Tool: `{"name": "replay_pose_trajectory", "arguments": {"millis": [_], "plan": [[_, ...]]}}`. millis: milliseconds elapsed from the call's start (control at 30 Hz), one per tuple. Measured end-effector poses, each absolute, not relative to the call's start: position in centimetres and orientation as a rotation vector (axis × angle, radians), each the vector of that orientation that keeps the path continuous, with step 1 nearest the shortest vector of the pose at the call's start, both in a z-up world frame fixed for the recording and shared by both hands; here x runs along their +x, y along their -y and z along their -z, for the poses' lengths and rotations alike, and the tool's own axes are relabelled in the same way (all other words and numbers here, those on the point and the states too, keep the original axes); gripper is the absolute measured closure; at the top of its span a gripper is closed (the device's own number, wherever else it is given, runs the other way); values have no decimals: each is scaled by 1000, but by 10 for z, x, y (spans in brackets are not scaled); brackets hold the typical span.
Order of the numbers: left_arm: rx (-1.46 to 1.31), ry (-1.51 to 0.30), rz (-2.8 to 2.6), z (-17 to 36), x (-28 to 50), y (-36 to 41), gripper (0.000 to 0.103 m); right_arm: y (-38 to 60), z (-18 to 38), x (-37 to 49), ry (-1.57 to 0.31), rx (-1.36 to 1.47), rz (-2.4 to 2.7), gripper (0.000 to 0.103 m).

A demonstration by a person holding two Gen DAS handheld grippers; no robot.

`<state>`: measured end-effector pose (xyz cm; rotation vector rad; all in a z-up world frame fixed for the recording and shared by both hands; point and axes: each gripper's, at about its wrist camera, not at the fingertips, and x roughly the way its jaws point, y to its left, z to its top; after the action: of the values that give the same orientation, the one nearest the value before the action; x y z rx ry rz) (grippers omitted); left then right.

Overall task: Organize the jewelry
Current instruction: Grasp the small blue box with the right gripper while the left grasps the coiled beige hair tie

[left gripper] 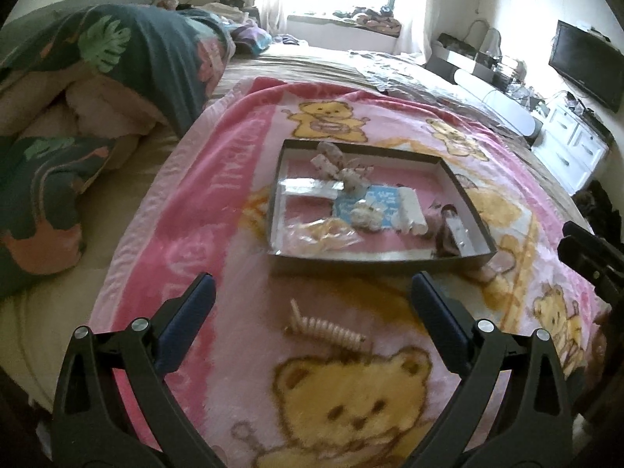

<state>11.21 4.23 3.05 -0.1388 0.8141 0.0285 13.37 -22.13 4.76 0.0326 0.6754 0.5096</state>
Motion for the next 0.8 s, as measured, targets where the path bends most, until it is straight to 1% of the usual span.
{"name": "replay_pose_trajectory", "arguments": {"millis": [367, 800], "plan": [[-154, -856, -52, -11, 86, -59, 10, 201, -35, 123, -716, -7, -531, 9], [-192, -963, -42, 31, 80, -71, 10, 180, 10, 140, -830, -42, -548, 9]]}}
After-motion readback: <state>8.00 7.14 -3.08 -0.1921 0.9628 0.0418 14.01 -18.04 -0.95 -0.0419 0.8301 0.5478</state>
